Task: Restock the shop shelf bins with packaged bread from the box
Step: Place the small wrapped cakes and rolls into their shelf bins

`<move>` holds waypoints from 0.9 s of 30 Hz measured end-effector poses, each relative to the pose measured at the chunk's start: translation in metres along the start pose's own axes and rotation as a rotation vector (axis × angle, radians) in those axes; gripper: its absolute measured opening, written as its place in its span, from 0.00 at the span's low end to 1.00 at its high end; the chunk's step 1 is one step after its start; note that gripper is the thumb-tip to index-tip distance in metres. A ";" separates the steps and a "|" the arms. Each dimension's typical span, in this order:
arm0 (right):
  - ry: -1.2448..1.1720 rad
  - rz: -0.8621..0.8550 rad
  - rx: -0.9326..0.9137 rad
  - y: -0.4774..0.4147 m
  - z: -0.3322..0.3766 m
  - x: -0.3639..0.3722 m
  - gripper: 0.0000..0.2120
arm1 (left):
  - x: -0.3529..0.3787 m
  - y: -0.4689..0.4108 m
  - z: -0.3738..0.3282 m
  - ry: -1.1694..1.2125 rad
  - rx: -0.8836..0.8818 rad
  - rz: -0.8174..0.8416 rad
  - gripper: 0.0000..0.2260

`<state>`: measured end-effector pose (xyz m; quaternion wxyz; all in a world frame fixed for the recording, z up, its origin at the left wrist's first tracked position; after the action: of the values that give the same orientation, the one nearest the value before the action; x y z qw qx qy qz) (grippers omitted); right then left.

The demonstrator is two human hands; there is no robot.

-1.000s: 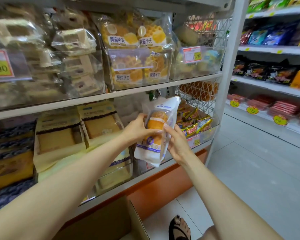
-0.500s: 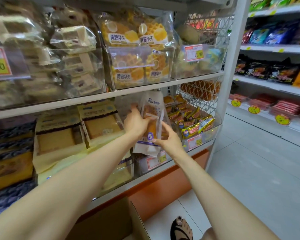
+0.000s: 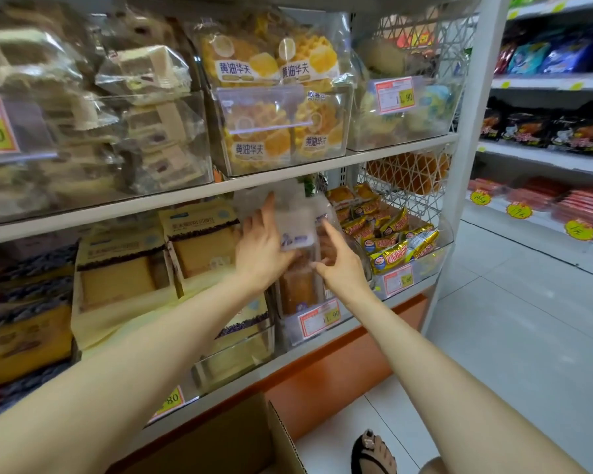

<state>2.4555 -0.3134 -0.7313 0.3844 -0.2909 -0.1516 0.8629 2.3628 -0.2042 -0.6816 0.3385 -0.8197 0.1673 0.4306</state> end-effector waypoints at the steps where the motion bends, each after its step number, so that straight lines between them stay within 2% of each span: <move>1: 0.030 0.043 -0.003 0.002 0.000 0.003 0.35 | -0.002 0.001 0.002 0.004 -0.001 -0.009 0.46; 4: 0.106 0.112 -0.027 0.005 -0.001 0.009 0.31 | -0.005 0.004 -0.002 -0.084 0.092 -0.026 0.38; 8: 0.319 0.142 -0.096 0.004 -0.001 0.010 0.24 | 0.003 0.013 -0.012 -0.420 0.297 -0.123 0.28; 11: 0.457 0.113 -0.115 0.006 -0.003 0.006 0.24 | 0.026 0.024 -0.007 -0.581 0.286 0.059 0.29; 15: 0.496 0.034 -0.018 0.001 -0.017 -0.010 0.29 | 0.037 0.028 -0.006 -0.678 0.270 0.169 0.34; 21: 0.581 0.221 0.093 -0.005 -0.041 0.005 0.38 | 0.045 0.033 -0.006 -0.757 0.312 0.311 0.31; 24: 0.618 0.195 0.135 -0.006 -0.049 0.004 0.41 | 0.046 0.031 -0.006 -0.778 0.319 0.360 0.31; 27: 0.608 0.090 0.134 -0.006 -0.047 -0.004 0.39 | 0.047 0.031 -0.004 -0.770 0.312 0.415 0.31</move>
<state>2.4906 -0.3107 -0.7631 0.3919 -0.5159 0.0404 0.7607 2.3747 -0.2288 -0.7315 0.4020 -0.4887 0.2526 0.7320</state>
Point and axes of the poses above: each hand's wrist, its own y-axis away from the middle knuckle, its own x-axis out of the palm, z = x × y, the point moved 8 cm from there along -y, towards the middle knuckle, and after that the axes turned 12 degrees about -x, right-handed, at the moved point
